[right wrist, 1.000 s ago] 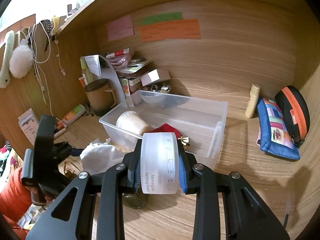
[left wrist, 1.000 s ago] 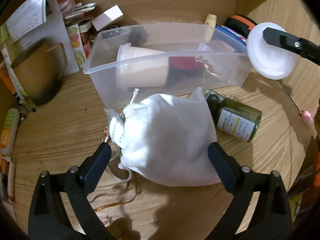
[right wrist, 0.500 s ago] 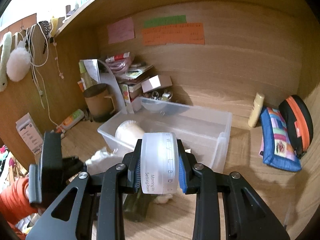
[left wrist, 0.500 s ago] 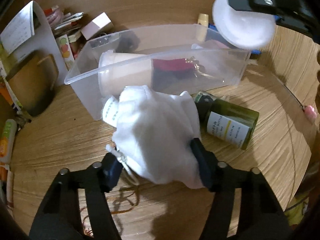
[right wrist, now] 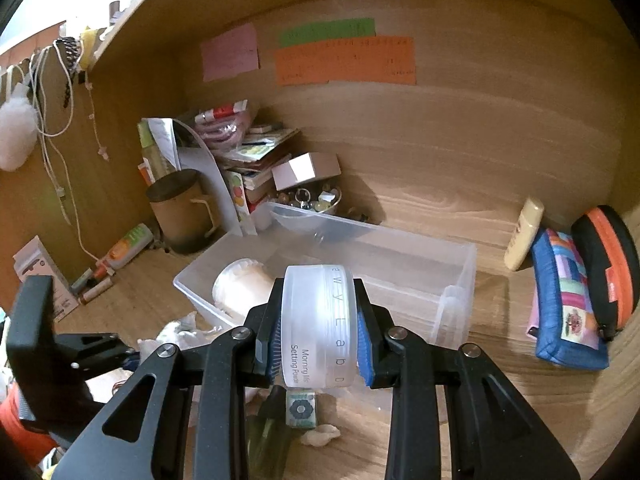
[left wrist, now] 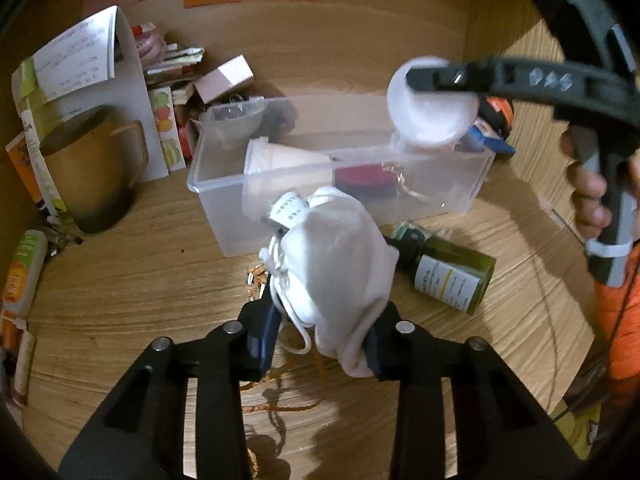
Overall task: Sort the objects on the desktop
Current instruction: 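Lift the white cloth bag with the left tool toward the clear box, then release the cloth bag into the box with left tool while right drops the tape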
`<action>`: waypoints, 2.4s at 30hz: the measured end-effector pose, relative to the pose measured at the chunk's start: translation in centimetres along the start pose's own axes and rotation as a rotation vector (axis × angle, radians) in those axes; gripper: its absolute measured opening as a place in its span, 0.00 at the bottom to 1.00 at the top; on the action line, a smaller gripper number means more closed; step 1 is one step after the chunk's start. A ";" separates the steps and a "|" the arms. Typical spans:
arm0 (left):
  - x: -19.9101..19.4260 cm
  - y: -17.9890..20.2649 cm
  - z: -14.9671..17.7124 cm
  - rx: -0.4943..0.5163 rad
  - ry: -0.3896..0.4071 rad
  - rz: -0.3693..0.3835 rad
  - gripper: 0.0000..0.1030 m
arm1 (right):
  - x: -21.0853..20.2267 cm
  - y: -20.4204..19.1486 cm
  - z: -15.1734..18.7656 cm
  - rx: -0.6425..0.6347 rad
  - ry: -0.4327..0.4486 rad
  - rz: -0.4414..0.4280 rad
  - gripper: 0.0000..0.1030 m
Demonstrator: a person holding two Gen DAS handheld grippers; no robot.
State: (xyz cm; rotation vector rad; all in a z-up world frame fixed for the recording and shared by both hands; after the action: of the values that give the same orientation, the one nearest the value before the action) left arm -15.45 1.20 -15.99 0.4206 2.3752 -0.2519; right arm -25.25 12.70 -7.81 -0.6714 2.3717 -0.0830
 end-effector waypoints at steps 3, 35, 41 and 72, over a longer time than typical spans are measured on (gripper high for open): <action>-0.8 -0.4 -0.6 -0.002 0.022 -0.002 0.33 | 0.8 0.1 -0.1 0.006 -0.013 -0.005 0.26; 2.8 -1.6 -12.1 0.008 0.092 0.074 0.33 | 5.5 2.5 1.1 0.044 -0.076 0.028 0.26; 6.1 -1.2 -11.7 0.017 0.035 0.066 0.33 | 5.5 3.6 1.3 0.058 -0.072 0.071 0.26; 6.1 -1.3 -11.5 0.046 0.094 0.013 0.64 | 4.5 4.3 0.4 0.048 -0.020 0.131 0.46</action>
State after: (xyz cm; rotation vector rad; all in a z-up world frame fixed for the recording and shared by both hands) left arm -27.19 4.70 -11.57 0.4793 2.4612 -0.2864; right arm -29.83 14.24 -11.67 -0.4913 2.3799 -0.0754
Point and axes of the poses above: each gripper's, at about its wrist camera, not at the fingertips, and x roughly the way its jaws point, y to its right, z to its underside, the point moved 9 cm from there along x, roughly the way its jaws point, and after that the axes turned 10 degrees about x, right-handed, at the moved point
